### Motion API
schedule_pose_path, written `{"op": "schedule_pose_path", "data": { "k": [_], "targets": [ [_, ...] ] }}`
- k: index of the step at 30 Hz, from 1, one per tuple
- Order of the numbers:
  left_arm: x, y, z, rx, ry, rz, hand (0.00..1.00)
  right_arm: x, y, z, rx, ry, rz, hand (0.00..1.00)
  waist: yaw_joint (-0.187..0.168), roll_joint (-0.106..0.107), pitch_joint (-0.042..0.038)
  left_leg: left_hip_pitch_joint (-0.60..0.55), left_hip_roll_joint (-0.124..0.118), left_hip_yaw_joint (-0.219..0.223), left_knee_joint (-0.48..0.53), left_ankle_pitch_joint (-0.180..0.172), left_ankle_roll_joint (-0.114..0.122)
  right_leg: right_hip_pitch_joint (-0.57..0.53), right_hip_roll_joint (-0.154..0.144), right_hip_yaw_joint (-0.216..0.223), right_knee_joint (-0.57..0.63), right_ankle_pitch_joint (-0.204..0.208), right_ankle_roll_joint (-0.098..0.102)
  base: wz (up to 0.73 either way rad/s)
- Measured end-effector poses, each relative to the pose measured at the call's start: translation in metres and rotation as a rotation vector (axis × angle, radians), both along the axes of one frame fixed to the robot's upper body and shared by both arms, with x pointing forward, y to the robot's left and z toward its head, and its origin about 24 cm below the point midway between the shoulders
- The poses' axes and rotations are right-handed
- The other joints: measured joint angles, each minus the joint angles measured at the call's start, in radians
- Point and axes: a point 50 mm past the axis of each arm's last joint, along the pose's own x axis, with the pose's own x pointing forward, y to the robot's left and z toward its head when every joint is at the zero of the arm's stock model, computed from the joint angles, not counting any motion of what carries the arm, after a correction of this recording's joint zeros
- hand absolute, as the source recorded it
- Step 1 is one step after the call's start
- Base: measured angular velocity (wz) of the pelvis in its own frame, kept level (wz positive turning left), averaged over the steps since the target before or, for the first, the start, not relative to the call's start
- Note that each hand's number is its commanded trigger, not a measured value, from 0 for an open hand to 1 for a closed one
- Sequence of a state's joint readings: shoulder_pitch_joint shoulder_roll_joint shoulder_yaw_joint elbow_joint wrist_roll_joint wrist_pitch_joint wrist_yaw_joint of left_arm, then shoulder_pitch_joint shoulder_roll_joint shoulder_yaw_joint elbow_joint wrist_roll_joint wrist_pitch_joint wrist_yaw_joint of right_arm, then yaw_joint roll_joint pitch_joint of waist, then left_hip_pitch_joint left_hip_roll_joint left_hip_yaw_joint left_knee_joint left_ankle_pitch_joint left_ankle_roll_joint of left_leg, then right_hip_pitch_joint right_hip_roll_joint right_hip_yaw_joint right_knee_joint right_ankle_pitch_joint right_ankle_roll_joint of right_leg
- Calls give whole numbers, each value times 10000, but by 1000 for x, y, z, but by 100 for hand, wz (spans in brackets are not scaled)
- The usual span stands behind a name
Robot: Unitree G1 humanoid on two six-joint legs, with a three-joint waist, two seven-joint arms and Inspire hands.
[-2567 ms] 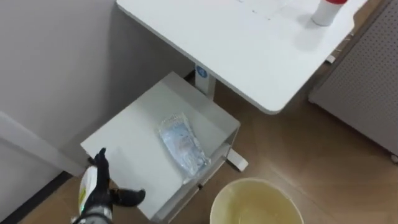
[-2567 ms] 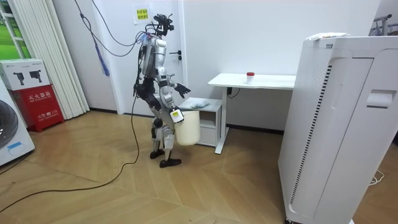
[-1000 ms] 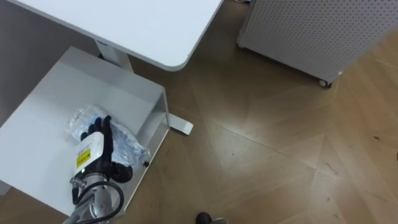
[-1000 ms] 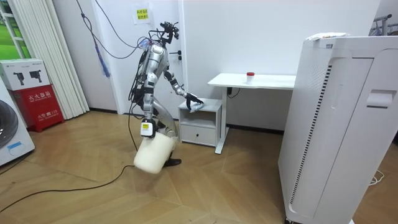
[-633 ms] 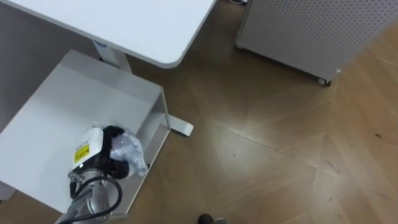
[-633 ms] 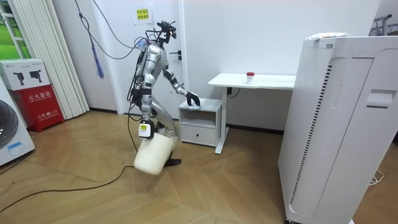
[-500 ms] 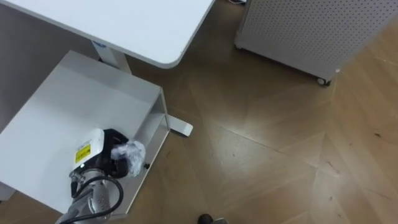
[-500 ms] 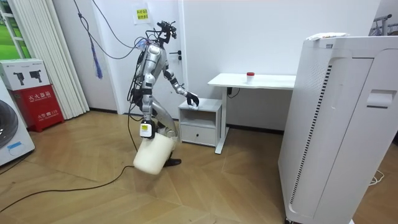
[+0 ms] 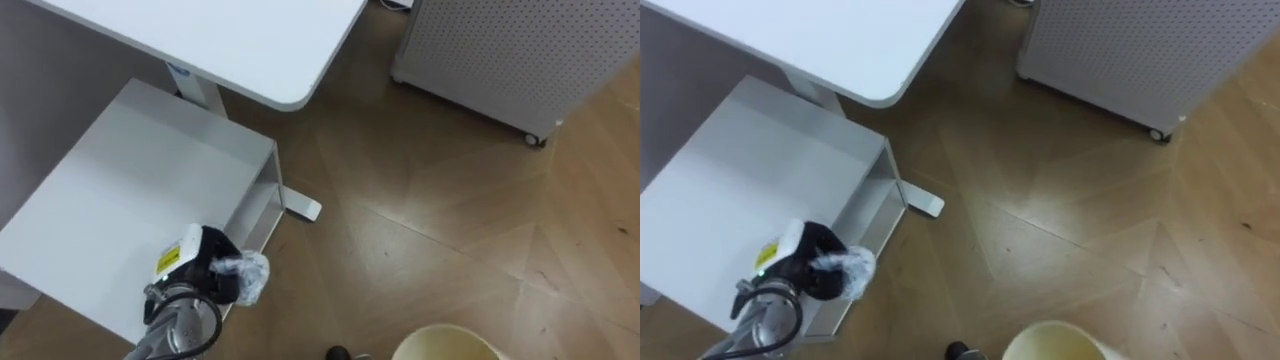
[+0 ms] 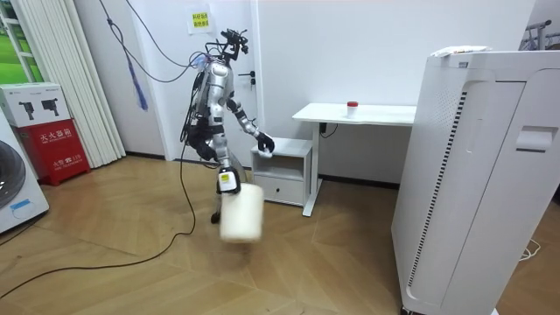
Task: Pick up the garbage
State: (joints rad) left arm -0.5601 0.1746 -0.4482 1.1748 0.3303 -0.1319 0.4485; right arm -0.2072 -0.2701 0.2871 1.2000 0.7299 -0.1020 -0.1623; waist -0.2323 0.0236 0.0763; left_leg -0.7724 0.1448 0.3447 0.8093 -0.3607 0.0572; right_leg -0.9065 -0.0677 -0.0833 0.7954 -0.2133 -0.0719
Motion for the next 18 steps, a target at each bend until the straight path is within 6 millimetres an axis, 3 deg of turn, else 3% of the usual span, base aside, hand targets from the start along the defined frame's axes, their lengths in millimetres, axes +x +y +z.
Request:
{"op": "schedule_pose_path", "data": {
  "k": [4, 9, 15, 18],
  "targets": [
    [-4, -25, -1, -533, -75, -846, 100, 31, 4, 15, -86, -929, 32, 100, 292, -35, -16, 3, -45, 3, -151, 84, 38, 13, -28, 12, -122, 68, 48, 2],
    [-16, -67, -2, -1473, -99, -2560, 100, 65, 35, 29, 645, -2042, 716, 100, 456, -165, -31, 548, -185, 36, -695, 265, 44, 600, -37, -38, -652, 201, 101, 1],
    [-22, -105, 6, -2375, 196, -4357, 100, 83, 62, 38, 1444, -2722, 1422, 100, 424, -198, -41, 804, -264, 5, -1060, 320, 134, 944, -84, -81, -1101, 325, 252, 2],
    [-26, -113, 4, -2441, 583, -4869, 100, 84, 65, 38, 1558, -2758, 1643, 100, 428, -206, -38, 924, -381, 42, -1251, 362, 203, 1028, -183, -81, -1217, 323, 335, 4]
  ]
}}
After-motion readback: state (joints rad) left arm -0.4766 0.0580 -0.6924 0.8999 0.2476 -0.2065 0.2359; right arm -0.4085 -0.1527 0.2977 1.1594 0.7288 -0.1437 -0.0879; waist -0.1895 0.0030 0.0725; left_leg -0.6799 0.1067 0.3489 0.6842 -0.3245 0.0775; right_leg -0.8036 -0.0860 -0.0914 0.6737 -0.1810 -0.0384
